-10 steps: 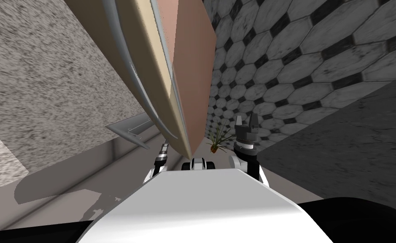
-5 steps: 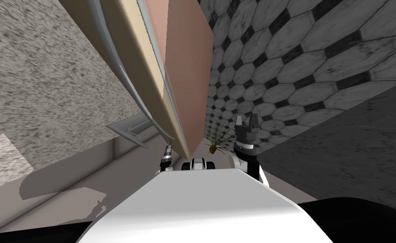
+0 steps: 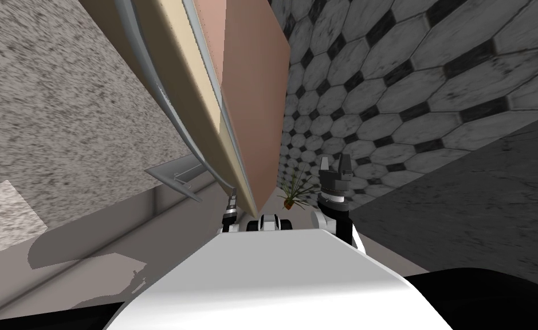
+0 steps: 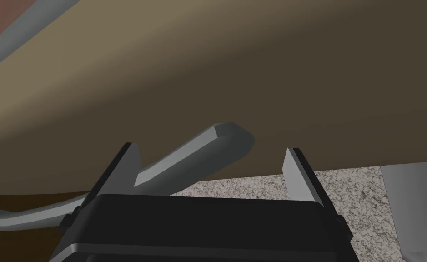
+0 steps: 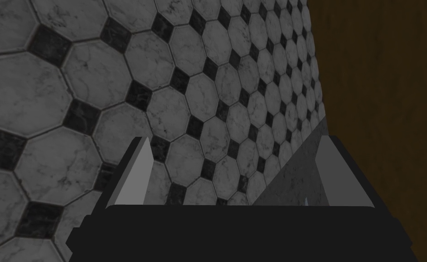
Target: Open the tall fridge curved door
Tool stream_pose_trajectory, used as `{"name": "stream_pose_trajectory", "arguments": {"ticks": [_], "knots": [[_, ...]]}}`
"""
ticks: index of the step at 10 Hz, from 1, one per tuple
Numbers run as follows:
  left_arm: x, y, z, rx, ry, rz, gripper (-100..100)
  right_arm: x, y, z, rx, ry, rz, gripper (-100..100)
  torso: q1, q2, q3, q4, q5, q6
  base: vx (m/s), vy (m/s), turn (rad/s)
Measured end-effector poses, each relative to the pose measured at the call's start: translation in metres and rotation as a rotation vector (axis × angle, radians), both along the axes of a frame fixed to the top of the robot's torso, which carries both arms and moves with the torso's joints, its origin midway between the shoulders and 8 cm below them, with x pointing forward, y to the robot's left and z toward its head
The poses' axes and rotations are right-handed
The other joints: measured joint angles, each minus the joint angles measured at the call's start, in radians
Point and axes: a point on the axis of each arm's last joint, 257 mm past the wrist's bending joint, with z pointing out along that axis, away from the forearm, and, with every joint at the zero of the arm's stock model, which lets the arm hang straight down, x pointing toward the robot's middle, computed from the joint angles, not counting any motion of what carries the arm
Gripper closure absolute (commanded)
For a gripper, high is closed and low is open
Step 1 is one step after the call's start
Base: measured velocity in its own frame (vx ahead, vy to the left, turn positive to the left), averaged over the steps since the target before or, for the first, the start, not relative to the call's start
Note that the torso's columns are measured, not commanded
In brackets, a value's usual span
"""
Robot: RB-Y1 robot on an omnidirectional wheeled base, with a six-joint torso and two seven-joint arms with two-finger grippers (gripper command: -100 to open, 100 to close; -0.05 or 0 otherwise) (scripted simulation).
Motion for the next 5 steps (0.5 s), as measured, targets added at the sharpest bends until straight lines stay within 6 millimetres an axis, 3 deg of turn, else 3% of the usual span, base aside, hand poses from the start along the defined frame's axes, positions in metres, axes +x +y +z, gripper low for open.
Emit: {"name": "stream_pose_trajectory", "arguments": {"ticks": [1,2,4,5], "knots": [[0.005,0.001,0.003,0.000,0.001,-0.001,-100,0.000,0.000,0.000,0.000,0.000,0.000,0,0.000,0.000,0.000,0.000,0.000,0.000,0.000,0.000,0.000],[0.006,0.002,0.003,0.000,0.003,-0.001,100,0.000,0.000,0.000,0.000,0.000,0.000,0,0.000,0.000,0.000,0.000,0.000,0.000,-0.004,0.006,-0.030],[-0.007,-0.002,-0.005,-0.003,0.005,0.002,100,0.000,0.000,0.000,0.000,0.000,0.000,0,0.001,0.001,0.000,0.000,0.000,0.000,-0.005,0.012,-0.015],[-0.008,-0.003,-0.005,-0.002,0.003,0.002,-100,0.000,0.000,0.000,0.000,0.000,0.000,0,0.000,0.000,0.000,0.000,0.000,0.000,-0.008,-0.006,-0.001]]}}
